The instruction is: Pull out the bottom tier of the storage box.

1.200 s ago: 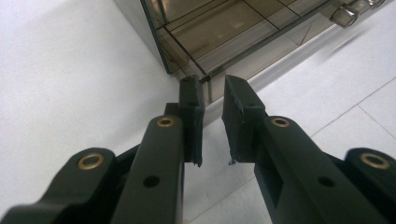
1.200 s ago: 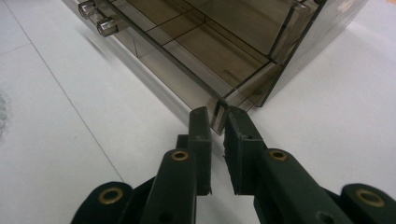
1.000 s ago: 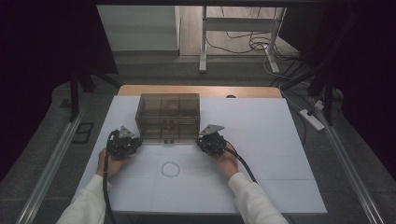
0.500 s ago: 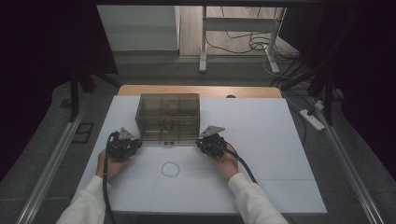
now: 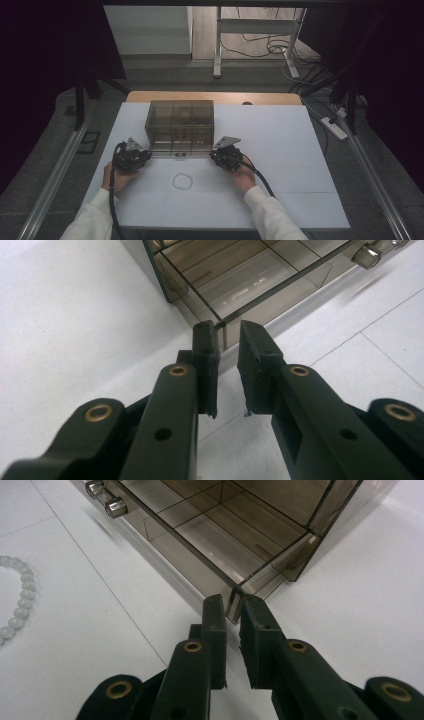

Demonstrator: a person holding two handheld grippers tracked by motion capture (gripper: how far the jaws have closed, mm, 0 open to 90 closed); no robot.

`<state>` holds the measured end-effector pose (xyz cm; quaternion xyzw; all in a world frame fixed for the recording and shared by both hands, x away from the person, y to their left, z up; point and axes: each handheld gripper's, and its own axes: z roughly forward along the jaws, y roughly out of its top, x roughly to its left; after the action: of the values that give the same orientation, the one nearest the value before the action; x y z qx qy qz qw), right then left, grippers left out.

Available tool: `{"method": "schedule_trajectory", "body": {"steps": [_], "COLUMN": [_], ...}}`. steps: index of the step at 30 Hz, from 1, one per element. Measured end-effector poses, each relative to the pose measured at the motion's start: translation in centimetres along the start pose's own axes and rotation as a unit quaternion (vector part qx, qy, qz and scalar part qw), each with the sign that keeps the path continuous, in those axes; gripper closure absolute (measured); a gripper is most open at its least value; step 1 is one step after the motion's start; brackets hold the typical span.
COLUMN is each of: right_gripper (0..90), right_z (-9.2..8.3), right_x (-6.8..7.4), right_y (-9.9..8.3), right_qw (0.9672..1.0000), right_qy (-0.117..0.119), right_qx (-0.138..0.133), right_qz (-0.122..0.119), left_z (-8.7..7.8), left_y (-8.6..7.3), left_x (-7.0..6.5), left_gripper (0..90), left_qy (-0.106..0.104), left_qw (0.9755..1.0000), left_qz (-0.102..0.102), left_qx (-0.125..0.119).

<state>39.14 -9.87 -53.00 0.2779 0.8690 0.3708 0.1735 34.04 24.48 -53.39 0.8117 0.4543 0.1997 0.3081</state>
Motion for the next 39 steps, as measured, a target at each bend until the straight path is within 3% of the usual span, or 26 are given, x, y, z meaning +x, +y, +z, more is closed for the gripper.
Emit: {"method": "schedule_trajectory", "body": {"steps": [39], "right_gripper": [80.8], "right_z": [-0.9], "right_x": [0.9], "right_y": [-0.6], "right_qw": [1.0000], "right_qy": [0.009], "right_qx": [-0.001], "right_qz": [-0.002], "left_z": [-1.0], "left_y": [-0.7], "left_x": [-0.8], "left_gripper": [77.3], "left_qy": [-0.001], "left_qw": [1.0000], "left_qz": [0.004], "left_qx": [0.004]}}
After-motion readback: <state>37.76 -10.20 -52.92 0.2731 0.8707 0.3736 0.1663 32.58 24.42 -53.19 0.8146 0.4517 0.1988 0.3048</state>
